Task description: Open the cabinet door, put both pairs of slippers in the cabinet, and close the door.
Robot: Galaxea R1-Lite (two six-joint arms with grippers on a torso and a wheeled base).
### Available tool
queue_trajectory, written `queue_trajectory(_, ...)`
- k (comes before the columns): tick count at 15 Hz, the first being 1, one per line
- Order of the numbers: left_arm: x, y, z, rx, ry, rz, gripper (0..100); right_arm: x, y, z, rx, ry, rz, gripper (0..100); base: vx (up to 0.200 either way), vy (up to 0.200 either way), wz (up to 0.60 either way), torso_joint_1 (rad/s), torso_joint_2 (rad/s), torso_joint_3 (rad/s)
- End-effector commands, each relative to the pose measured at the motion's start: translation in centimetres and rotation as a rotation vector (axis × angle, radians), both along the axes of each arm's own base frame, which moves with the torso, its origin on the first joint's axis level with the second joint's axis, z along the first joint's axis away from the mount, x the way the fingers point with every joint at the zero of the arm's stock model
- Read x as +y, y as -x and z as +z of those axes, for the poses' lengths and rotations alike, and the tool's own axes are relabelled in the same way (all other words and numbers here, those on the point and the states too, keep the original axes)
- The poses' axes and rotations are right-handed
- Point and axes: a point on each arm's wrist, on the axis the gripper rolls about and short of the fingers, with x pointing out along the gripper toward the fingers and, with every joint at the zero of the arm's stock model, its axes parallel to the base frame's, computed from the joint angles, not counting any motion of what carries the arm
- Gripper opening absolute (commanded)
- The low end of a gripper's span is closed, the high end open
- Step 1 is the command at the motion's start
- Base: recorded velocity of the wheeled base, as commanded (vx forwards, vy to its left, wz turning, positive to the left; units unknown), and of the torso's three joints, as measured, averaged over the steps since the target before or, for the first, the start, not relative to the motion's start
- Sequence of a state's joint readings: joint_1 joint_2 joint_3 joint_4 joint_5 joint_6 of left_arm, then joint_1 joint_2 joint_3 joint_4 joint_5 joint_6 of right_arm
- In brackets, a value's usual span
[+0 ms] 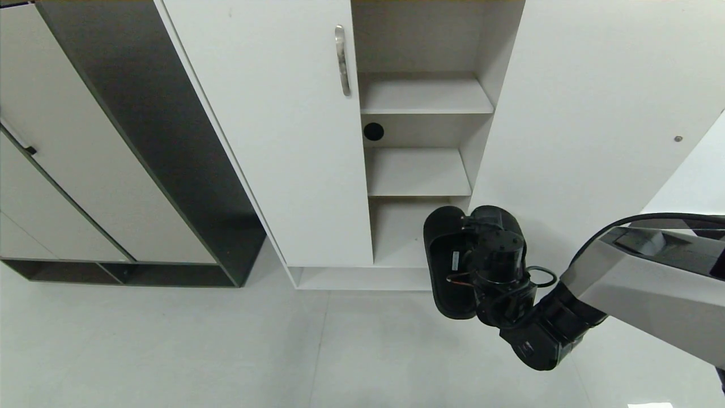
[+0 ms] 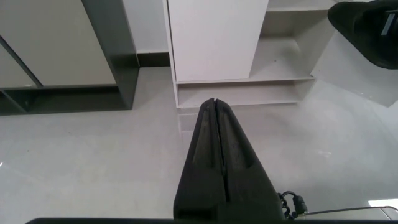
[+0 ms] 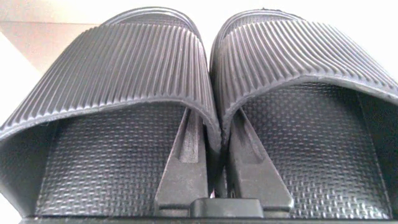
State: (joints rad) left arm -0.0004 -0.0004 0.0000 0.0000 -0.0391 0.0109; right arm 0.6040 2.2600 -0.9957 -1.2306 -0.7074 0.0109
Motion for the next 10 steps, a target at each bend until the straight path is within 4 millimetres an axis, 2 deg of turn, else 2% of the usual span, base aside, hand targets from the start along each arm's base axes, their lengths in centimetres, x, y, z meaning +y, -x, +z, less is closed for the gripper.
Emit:
queue_trajectory(1, 0.0, 0.0, 0.0, 0.0, 0.0, 0.0, 0, 0.0, 0.0, 0.2, -0.004, -0.002, 0.001, 0, 0.0, 0.0, 0.0, 0.0, 0.0, 0.0)
queue_trajectory(3, 0.0, 0.0, 0.0, 0.0, 0.0, 0.001, 0, 0.0, 0.1, 0.3, -0.006, -0.004, 0.001, 0, 0.0, 0.0, 0.0, 0.0, 0.0, 0.0)
queue_trajectory(5, 0.0, 0.0, 0.0, 0.0, 0.0, 0.0, 0, 1.5, 1.2, 1.6, -0.015, -0.012, 0.051, 0, 0.0, 0.0, 0.0, 0.0, 0.0, 0.0)
queue_trajectory(8, 0.0, 0.0, 0.0, 0.0, -0.001, 0.0, 0, 5.7, 2.2, 3.7, 0.038, -0.055, 0.141, 0, 0.0, 0.0, 0.0, 0.0, 0.0, 0.0)
queue_trajectory(10, 0.0, 0.0, 0.0, 0.0, -0.004, -0.002, 0, 7.1, 1.5, 4.1, 0.088, -0.098, 0.141, 0, 0.0, 0.0, 0.0, 0.0, 0.0, 0.0)
